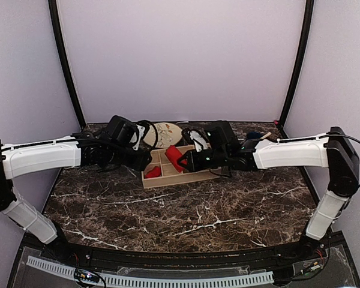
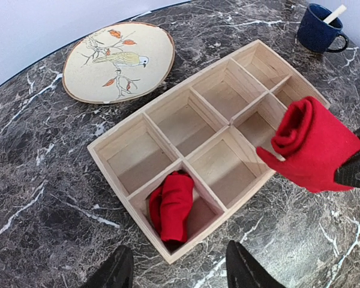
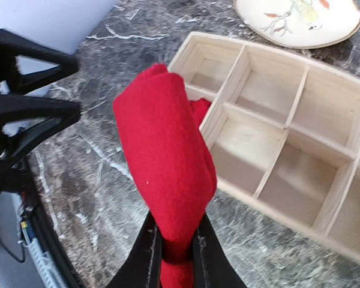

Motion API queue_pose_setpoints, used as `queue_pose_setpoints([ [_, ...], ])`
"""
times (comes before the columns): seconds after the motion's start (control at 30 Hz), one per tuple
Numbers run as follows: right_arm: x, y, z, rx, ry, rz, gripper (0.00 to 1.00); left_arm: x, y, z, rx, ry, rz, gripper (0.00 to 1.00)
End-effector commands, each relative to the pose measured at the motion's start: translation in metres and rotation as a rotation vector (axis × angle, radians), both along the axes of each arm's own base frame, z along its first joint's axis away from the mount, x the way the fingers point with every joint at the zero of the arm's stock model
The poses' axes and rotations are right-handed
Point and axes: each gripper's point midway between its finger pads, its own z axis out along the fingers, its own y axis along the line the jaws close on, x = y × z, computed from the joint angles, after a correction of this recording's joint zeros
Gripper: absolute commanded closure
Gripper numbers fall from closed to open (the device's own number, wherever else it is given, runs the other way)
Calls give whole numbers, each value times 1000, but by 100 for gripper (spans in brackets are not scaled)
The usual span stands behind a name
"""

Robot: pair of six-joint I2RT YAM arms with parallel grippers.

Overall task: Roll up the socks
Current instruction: Place the sock in the storage box.

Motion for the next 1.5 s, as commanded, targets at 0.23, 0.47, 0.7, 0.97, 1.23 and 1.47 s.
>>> queue_pose_setpoints([
  [0.23,72,1,-20,-373,-228,-94,100,16,36,1,-114,-15,174,44],
  [0.47,77,4,-40,-524,-306,-77,100,21,36,-5,-141,-5,191,44],
  [0.7,72,15,-61,-601,-327,-32,100,25,34,-13,-154,3,203,44],
  [0.97,62,23,-86,-662,-303,21,100,25,36,-21,-153,9,211,44],
  [1.23,57,34,-104,-671,-234,59,100,24,37,-26,-147,14,211,44],
  [1.47,55,40,-116,-672,-135,91,100,23,37,-31,-143,22,207,44],
])
